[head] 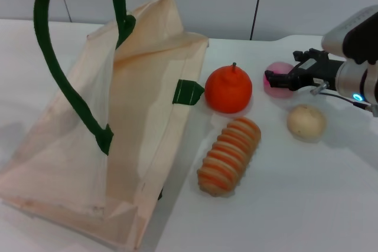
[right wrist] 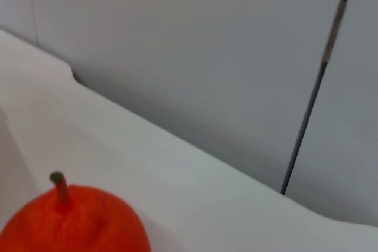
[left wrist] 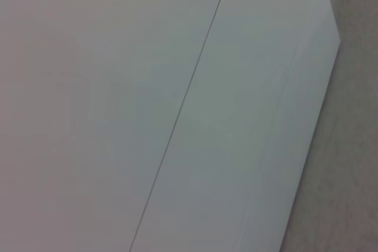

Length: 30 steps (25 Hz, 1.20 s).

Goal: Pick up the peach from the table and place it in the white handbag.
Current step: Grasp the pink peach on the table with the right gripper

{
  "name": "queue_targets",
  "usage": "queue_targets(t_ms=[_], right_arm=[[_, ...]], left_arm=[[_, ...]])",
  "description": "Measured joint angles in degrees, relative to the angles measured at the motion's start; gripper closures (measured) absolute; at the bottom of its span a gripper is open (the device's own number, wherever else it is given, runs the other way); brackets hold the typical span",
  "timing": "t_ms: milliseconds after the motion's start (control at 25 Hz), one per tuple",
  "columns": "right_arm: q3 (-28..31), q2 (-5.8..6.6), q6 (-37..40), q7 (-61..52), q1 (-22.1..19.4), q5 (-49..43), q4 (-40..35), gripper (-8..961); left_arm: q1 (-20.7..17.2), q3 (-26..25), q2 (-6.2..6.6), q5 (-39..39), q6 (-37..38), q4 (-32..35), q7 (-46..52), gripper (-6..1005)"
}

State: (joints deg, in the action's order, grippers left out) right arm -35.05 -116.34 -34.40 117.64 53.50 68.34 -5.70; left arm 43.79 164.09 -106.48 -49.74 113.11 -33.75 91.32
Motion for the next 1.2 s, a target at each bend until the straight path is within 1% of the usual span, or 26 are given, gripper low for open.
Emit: queue_targets(t_ms=[80, 320, 680, 880, 1000, 1200], right_arm=[[-1.20, -0.07, 0.83, -0.23, 0.30, 0.03, 0.22, 63], [-1.71, -0.16, 2.47, -0.64, 0.36, 0.04, 0.32, 63], [-4.23, 0.03, 1.79, -0.66, 0.75, -0.75, 0.79, 63], [-5.10, 0.00, 1.68, -0.66, 0.98, -0.67, 0.78, 236], [-4.65, -0.06, 1.12, -0.66, 0.87, -0.25, 0.58, 370], [-2.61, 0.08, -2.43, -0.66, -0.32, 0.15, -0.74, 417]], left_arm=[[0.00, 0.00, -0.05, 0.00, 0.00, 0.00, 0.00, 880], [-0.01, 0.00, -0.05, 0.00, 0.00, 0.00, 0.00, 880], [-0.14, -0.09, -0.04, -0.16, -0.04, 0.00, 0.00, 880], [-0.14, -0.09, 0.06, -0.18, -0.09, 0.00, 0.00, 879], [-0.24, -0.09, 0.06, -0.20, -0.09, 0.00, 0.00, 879], [-0.50, -0.09, 0.15, -0.45, -0.09, -0.01, 0.00, 879]])
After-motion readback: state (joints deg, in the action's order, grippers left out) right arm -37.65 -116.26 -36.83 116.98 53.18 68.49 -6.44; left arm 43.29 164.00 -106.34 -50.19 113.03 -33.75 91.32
